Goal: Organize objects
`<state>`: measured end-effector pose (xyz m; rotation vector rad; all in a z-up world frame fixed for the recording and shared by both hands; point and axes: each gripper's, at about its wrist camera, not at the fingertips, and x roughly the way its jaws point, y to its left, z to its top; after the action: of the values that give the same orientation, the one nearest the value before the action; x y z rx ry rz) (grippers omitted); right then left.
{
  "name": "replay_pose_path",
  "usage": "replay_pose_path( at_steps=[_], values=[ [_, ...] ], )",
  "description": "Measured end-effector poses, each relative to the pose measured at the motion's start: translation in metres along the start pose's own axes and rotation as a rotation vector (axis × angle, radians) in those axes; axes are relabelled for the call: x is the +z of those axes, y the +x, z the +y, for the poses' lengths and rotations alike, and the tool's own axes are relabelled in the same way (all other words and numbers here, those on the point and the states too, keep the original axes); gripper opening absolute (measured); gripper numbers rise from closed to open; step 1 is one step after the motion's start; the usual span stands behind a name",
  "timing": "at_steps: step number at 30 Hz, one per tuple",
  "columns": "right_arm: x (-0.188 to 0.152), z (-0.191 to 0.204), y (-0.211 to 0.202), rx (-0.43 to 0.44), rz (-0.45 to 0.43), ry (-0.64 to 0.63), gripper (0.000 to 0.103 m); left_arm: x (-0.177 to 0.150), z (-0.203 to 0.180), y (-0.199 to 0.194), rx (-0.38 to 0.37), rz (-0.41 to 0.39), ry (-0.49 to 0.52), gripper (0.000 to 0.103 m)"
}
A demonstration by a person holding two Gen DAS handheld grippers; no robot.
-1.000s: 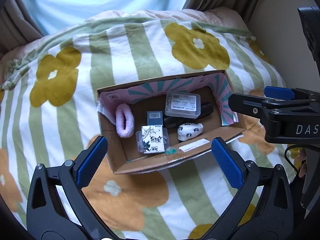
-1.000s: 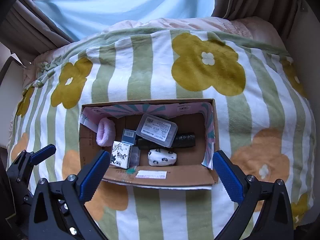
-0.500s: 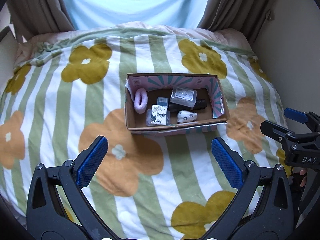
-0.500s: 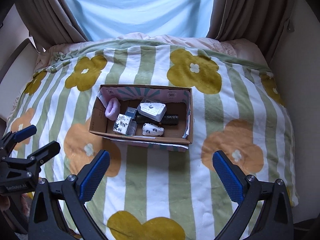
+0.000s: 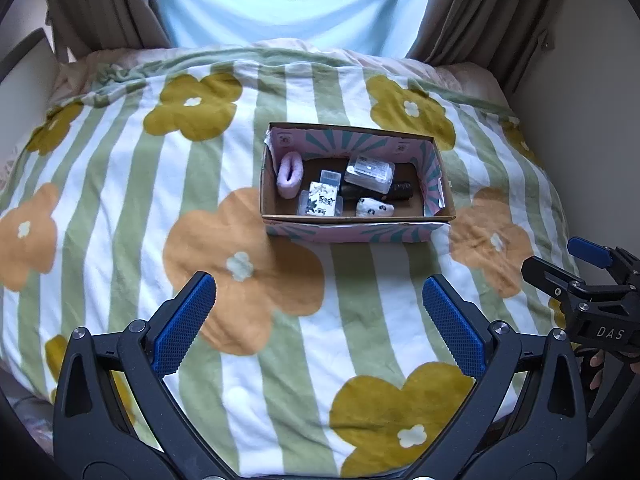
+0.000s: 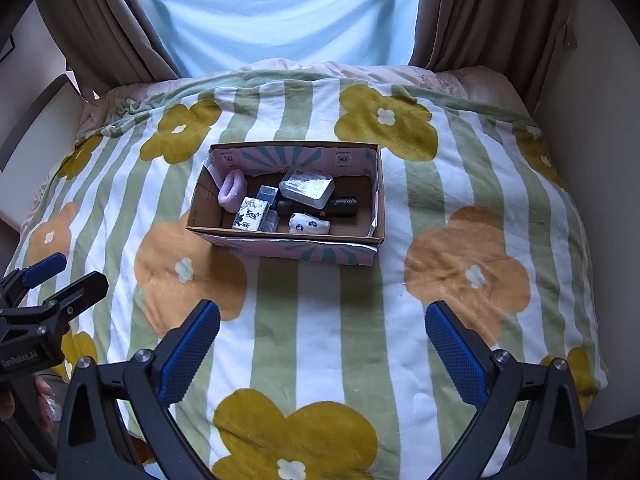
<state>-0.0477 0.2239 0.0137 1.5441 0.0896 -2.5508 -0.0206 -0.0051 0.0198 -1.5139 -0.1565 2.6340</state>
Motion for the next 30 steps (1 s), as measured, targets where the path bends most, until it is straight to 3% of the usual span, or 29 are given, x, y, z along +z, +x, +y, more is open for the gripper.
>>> replay_pose_path(
  at_steps=[30],
  values=[
    [0.008,-0.008,-0.023,-0.008,-0.058,0.025,0.102,0.003,-0.011,-0.016,0.004,-0.048,0.009,0.103]
  ],
)
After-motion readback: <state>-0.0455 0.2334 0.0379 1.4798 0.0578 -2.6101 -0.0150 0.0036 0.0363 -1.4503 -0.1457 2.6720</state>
